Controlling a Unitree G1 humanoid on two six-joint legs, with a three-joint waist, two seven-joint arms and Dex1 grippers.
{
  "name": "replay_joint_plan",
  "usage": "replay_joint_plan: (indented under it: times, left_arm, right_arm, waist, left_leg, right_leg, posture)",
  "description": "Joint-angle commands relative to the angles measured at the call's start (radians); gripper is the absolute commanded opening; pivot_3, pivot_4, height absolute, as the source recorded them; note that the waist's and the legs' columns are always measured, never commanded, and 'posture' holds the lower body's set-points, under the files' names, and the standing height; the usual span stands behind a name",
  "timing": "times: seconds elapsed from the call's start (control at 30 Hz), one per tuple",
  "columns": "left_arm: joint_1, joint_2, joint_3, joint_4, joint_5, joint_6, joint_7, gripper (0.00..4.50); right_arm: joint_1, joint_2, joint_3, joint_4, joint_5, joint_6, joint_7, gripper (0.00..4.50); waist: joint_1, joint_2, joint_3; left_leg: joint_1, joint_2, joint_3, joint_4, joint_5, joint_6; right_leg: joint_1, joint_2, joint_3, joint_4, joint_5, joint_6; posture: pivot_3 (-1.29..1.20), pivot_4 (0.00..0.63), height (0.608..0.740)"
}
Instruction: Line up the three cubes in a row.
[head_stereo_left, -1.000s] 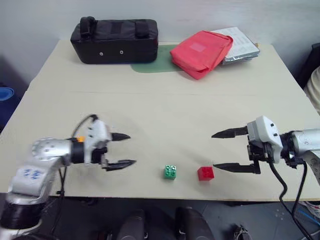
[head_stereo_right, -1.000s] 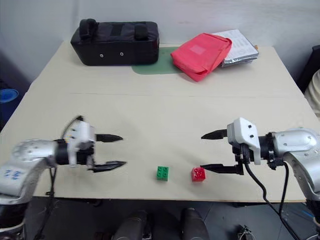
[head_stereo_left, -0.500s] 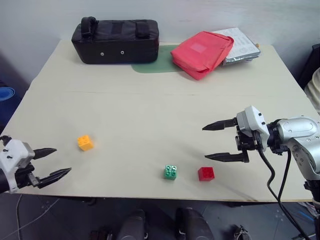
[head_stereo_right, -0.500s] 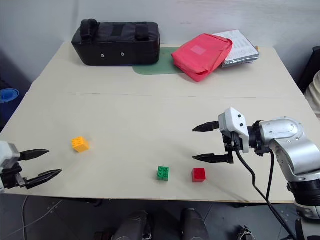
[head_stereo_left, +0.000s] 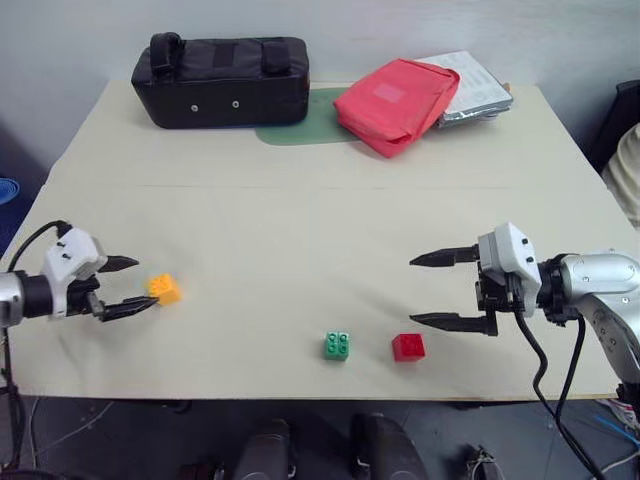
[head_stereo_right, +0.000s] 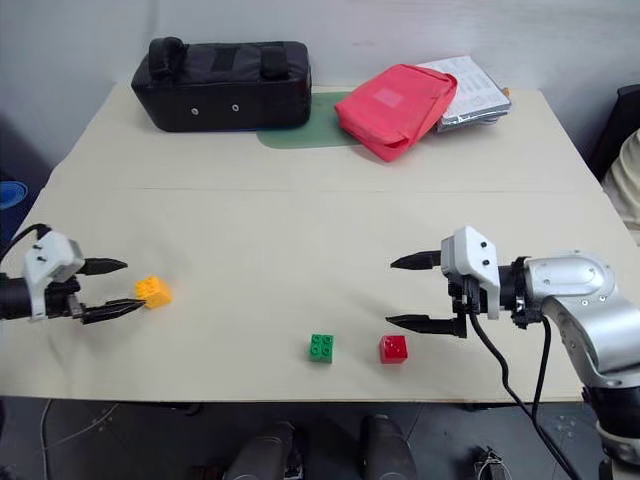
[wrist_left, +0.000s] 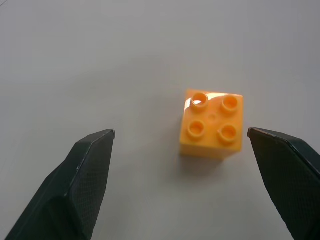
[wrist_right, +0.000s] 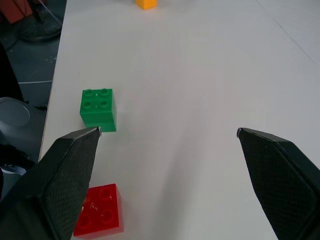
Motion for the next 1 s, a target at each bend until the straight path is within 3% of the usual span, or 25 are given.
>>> replay_joint_plan:
  times: [0.03,0.17,0.27,0.53,0.7,1.0]
  left_arm:
    - [-0.055,-0.004,-0.048,0.076,0.034,-0.049,-0.022,4.48]
    - [-0.107,-0.027,-0.112,0.139,0.066,-0.086,-0.049,4.48]
    - [-0.127,-0.038,-0.134,0.157,0.069,-0.096,-0.071,3.92]
    - [-0.175,-0.077,-0.156,0.176,0.073,-0.106,-0.083,1.56]
    - [-0.147,-0.069,-0.164,0.051,0.038,-0.070,-0.150,1.52]
    - [-0.047,-0.090,-0.317,-0.511,-0.035,0.080,-0.259,1.52]
  right_arm:
    - [0.024,-0.016,-0.061,-0.056,0.027,0.010,-0.024,4.50]
    - [0.043,-0.012,-0.062,-0.075,0.019,0.008,-0.043,4.50]
    - [0.047,-0.012,-0.062,-0.090,0.029,0.014,-0.055,4.50]
    - [0.044,-0.011,-0.050,-0.094,0.031,0.015,-0.063,4.50]
    - [0.034,-0.014,-0.046,-0.085,0.026,0.011,-0.059,4.50]
    - [0.093,-0.055,-0.045,-0.130,0.054,0.030,0.003,4.50]
  waist:
    - [-0.001,0.000,0.000]
    - [0.003,0.000,0.000]
    - [0.003,-0.001,0.000]
    - [0.004,-0.001,0.000]
    - [0.003,-0.001,0.000]
    - [0.004,-0.001,0.000]
  left_leg:
    - [0.000,0.000,0.000,0.000,0.000,0.000]
    - [0.000,0.000,0.002,0.002,0.000,0.002]
    - [0.000,0.000,0.002,0.002,0.000,0.002]
    - [0.000,0.000,0.002,0.003,0.000,0.002]
    - [-0.001,0.000,0.002,0.003,0.000,0.002]
    - [-0.001,0.000,0.000,0.003,0.000,0.002]
  right_leg:
    - [0.000,0.000,0.000,0.000,0.000,0.000]
    - [0.000,0.000,0.000,0.000,0.000,0.001]
    - [0.000,0.000,0.000,0.000,0.001,0.001]
    - [0.000,0.000,0.000,0.001,0.001,0.001]
    - [0.000,0.000,0.000,0.000,0.001,0.001]
    - [0.001,-0.001,0.001,-0.001,0.001,0.001]
  posture:
    - [0.00,0.150,0.740]
    - [0.00,0.150,0.740]
    - [0.00,0.150,0.740]
    - [0.00,0.150,0.740]
    - [0.00,0.150,0.740]
    - [0.00,0.150,0.740]
